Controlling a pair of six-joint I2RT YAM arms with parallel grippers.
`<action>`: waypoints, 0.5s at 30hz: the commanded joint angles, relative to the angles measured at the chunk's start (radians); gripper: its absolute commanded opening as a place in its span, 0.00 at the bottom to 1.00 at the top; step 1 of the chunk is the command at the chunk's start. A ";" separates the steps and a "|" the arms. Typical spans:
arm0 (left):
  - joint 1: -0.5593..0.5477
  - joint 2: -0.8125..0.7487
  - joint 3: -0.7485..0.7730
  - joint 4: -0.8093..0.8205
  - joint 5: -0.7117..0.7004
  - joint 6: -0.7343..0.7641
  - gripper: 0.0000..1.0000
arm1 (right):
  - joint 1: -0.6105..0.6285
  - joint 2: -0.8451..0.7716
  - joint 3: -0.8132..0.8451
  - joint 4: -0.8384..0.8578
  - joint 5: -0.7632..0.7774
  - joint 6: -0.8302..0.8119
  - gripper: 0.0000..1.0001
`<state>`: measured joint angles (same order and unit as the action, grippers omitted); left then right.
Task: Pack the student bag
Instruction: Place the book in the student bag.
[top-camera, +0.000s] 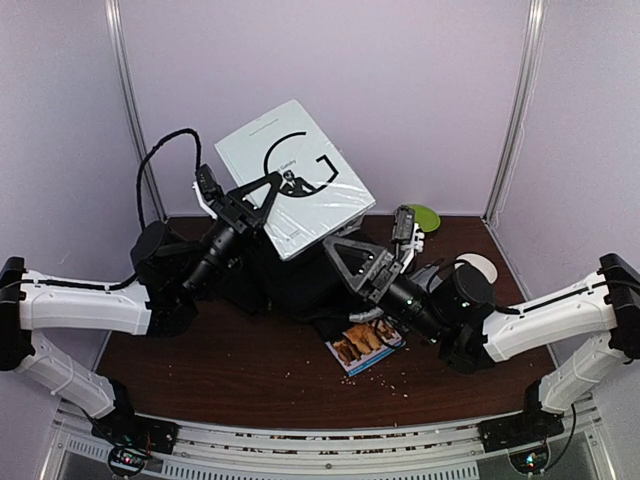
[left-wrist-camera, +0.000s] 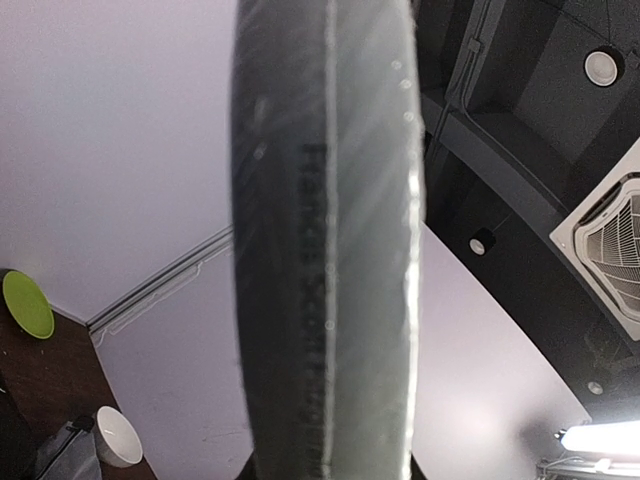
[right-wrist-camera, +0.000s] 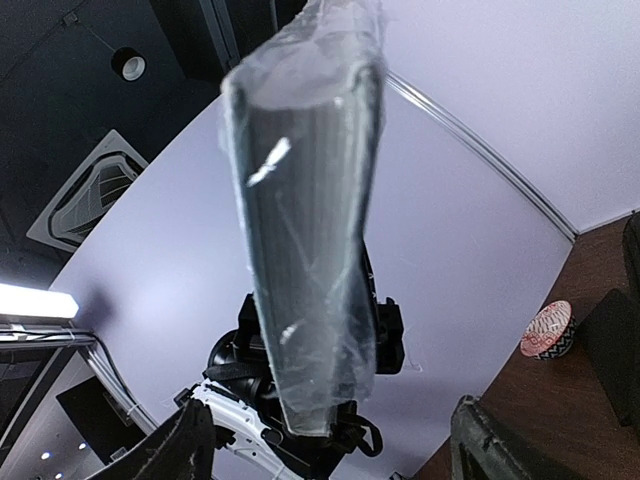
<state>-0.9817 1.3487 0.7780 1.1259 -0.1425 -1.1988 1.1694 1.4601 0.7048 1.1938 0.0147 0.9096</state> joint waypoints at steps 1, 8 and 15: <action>-0.003 -0.048 0.029 0.144 -0.020 0.002 0.00 | 0.002 -0.007 0.079 -0.048 -0.090 -0.035 0.81; -0.016 -0.026 0.029 0.173 -0.017 -0.015 0.00 | -0.008 0.013 0.102 -0.046 -0.029 0.007 0.75; -0.020 -0.020 0.025 0.189 -0.026 -0.025 0.00 | -0.028 0.059 0.149 -0.043 -0.054 0.061 0.62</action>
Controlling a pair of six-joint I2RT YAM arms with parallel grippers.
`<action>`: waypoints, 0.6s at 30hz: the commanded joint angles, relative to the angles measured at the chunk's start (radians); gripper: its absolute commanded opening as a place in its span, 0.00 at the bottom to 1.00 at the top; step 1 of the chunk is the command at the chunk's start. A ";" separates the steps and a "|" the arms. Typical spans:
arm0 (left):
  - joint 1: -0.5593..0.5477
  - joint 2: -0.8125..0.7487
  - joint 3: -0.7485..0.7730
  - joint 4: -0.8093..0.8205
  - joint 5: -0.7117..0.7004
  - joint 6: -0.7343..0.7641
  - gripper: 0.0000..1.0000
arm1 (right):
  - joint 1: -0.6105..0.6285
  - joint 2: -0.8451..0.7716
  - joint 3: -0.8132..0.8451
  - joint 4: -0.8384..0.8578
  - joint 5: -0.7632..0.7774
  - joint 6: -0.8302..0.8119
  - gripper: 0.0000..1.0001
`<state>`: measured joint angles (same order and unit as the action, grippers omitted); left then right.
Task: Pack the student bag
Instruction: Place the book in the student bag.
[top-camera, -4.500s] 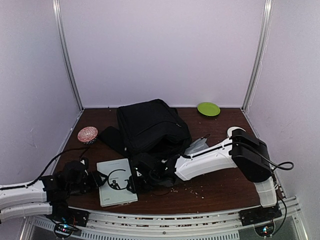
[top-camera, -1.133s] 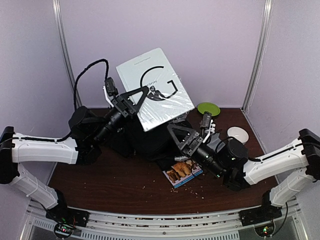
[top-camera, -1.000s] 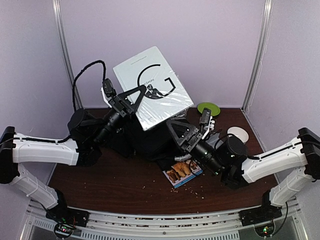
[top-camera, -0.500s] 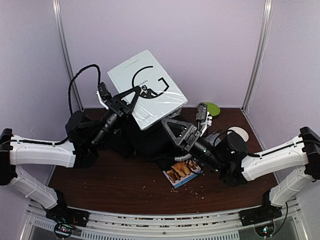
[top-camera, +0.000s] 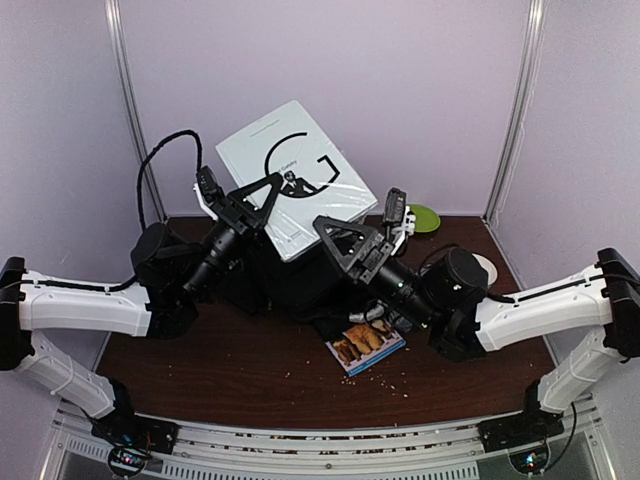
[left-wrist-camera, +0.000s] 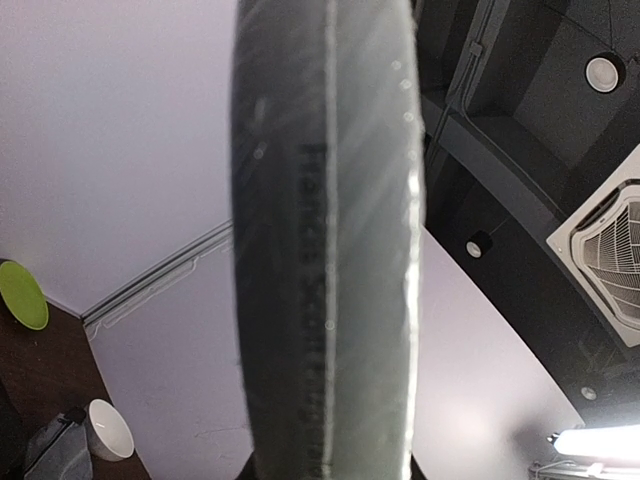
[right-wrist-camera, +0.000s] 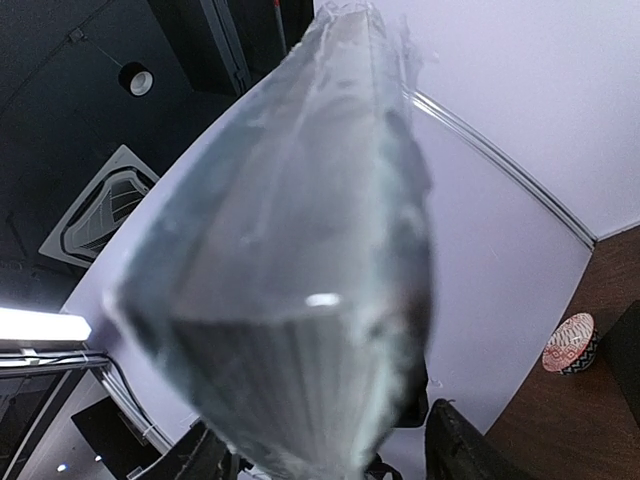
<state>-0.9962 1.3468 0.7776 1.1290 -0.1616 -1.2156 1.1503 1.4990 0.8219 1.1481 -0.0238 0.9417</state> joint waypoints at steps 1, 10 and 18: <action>-0.006 -0.015 0.027 0.186 -0.007 -0.009 0.00 | -0.010 0.021 0.038 -0.002 -0.015 0.031 0.60; -0.012 0.028 0.032 0.197 -0.002 -0.023 0.00 | -0.014 -0.006 0.043 0.005 -0.026 0.026 0.27; -0.013 0.041 0.067 0.112 0.076 -0.002 0.43 | -0.029 -0.095 0.013 -0.109 -0.004 -0.053 0.00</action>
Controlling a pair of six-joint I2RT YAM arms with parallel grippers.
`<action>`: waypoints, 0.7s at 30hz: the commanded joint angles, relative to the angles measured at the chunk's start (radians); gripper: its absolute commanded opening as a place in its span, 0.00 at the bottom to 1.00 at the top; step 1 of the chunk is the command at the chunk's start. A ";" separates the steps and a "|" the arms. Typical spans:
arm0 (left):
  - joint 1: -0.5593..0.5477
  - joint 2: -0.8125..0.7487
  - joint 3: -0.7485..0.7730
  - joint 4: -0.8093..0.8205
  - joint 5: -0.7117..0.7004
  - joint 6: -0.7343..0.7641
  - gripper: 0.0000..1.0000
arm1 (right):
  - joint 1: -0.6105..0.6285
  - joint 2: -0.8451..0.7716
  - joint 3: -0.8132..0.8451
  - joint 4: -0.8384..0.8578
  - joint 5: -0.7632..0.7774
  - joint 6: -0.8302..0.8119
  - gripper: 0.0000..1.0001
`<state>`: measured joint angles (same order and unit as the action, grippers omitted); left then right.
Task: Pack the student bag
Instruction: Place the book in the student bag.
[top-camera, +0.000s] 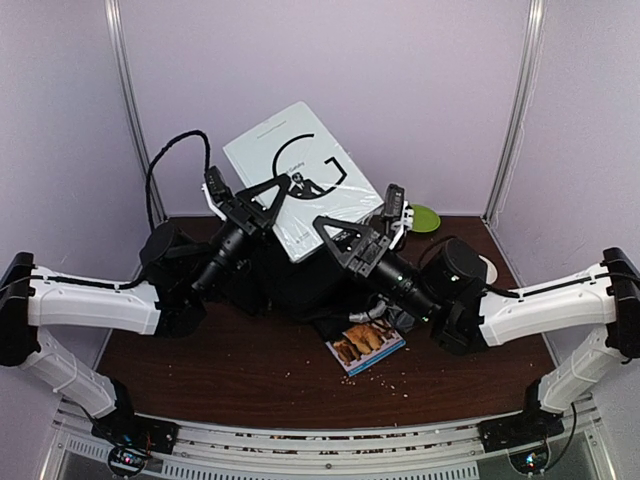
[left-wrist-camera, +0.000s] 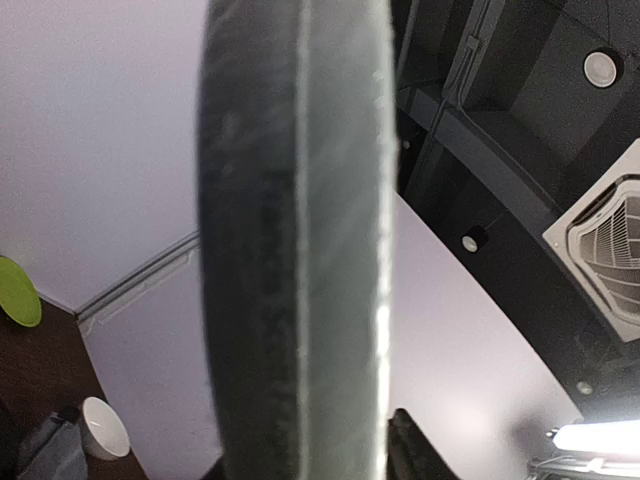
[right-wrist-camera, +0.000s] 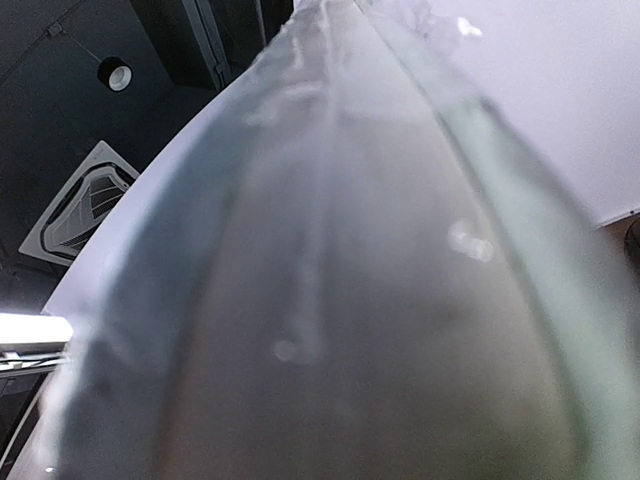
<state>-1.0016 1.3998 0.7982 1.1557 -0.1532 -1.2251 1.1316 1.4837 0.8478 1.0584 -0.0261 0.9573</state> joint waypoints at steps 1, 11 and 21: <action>-0.007 -0.018 0.037 0.069 0.067 0.017 0.60 | -0.014 -0.098 -0.018 -0.044 0.005 -0.082 0.00; 0.015 -0.313 -0.085 -0.464 0.016 0.267 0.98 | -0.060 -0.454 -0.028 -0.659 0.247 -0.378 0.00; -0.010 -0.134 0.295 -1.572 -0.139 1.027 0.98 | -0.089 -0.910 -0.238 -1.215 0.466 -0.341 0.00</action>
<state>-0.9962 1.0866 0.9764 0.0563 -0.2256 -0.5724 1.0439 0.6682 0.6880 0.0086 0.3641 0.5941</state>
